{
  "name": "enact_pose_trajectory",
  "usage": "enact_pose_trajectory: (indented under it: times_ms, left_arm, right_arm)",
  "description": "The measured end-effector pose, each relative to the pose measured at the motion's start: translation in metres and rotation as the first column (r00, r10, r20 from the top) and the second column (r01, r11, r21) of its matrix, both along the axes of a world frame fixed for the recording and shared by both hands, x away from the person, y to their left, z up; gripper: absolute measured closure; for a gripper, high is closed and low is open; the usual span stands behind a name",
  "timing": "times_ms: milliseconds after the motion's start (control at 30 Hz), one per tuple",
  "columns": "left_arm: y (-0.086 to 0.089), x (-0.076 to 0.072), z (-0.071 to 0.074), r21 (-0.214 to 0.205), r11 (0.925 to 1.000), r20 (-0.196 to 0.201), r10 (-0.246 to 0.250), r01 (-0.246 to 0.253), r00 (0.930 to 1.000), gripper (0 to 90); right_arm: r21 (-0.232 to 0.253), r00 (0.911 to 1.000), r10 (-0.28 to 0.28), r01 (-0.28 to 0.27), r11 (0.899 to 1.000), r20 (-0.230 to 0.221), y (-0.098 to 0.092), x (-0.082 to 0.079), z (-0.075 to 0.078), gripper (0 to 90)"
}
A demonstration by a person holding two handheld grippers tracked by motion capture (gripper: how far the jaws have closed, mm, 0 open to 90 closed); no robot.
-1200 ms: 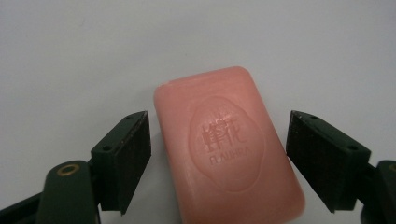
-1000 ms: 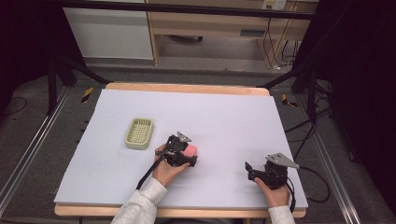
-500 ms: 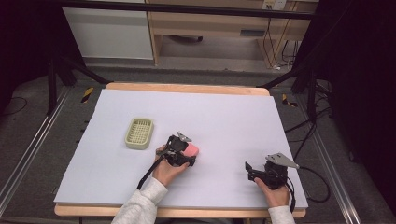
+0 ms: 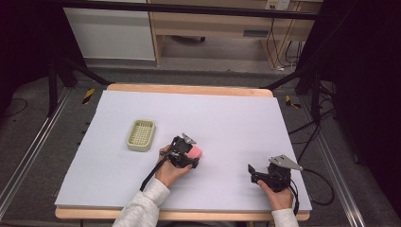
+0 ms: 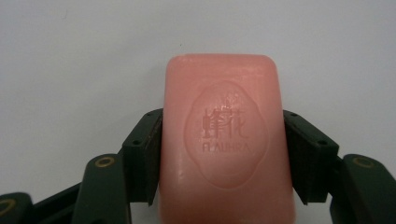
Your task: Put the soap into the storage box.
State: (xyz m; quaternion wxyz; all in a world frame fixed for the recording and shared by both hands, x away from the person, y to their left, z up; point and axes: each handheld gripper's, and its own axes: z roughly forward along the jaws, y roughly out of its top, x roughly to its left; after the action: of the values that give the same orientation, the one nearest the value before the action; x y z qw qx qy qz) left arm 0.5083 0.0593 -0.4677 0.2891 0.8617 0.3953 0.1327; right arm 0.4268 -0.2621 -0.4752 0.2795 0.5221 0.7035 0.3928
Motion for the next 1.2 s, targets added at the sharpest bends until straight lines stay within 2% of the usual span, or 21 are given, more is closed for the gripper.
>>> enact_pose_trajectory:
  times_ms: [500, 867, 1200]
  left_arm:
    - [0.003, 0.001, 0.004, 0.013, 0.9998, -0.022, -0.018, 0.018, 0.9996, 37.3]
    - [0.017, -0.006, 0.022, -0.017, 0.9997, 0.002, -0.018, 0.018, 0.9998, 37.3]
    - [0.032, -0.011, 0.038, -0.019, 0.9996, 0.016, -0.021, 0.021, 0.9997, 37.3]
  right_arm:
    - [0.008, 0.9999, 0.006, -0.005, 1.000, -0.012, 0.000, 0.000, -0.001, 6.5]
    - [0.008, 0.9999, 0.004, -0.004, 1.000, -0.011, 0.000, 0.000, -0.001, 6.4]
    - [0.006, 0.9999, 0.006, -0.006, 1.000, -0.012, 0.000, 0.000, -0.001, 6.4]
